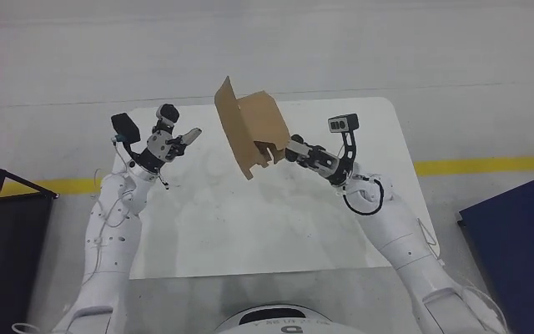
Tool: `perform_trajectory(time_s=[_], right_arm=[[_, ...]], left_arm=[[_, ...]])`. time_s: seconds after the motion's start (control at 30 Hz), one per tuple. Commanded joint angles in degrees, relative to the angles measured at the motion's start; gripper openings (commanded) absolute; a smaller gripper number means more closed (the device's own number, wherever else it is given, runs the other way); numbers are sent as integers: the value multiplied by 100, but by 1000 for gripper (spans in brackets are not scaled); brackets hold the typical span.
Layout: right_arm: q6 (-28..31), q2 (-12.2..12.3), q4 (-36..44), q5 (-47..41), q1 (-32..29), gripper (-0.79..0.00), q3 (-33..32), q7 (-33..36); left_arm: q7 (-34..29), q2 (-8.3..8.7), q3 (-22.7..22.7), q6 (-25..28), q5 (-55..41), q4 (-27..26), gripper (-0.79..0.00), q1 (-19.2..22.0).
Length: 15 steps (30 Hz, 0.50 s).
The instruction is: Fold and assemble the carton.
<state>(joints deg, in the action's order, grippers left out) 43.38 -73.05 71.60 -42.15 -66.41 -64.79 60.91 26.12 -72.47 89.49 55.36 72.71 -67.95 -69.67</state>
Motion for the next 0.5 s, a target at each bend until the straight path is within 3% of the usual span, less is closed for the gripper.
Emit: perform_trajectory(time_s=[0.0, 0.07, 0.13, 0.17, 0.23, 0.37, 0.47], right_arm=[[0, 0, 0, -1, 0, -785, 0, 0], [-93, -4, 37, -136, -57, -785, -62, -256], [-81, 2, 73, -233, -92, -785, -118, -263], [-85, 6, 66, -292, -104, -785, -140, -215], [-168, -3, 61, -557, -107, -785, -119, -48], [-209, -37, -197, -633, 36, -785, -39, 65], [-135, -73, -284, -715, 125, -785, 28, 134]], left_arm=[[-160, -35, -82, 179, -891, 243, 0, 23], [-573, -88, -432, 264, -2319, 565, 0, 72], [-1391, -77, -792, 264, -4009, 648, 0, 108], [-1997, -45, -935, 264, -4916, 616, 0, 141], [-3037, 79, -940, 264, -5728, 437, 0, 177], [-4830, 170, -1533, 264, -8321, -99, 0, 13], [-6405, 240, -1904, -369, -10124, -35, 0, 144]])
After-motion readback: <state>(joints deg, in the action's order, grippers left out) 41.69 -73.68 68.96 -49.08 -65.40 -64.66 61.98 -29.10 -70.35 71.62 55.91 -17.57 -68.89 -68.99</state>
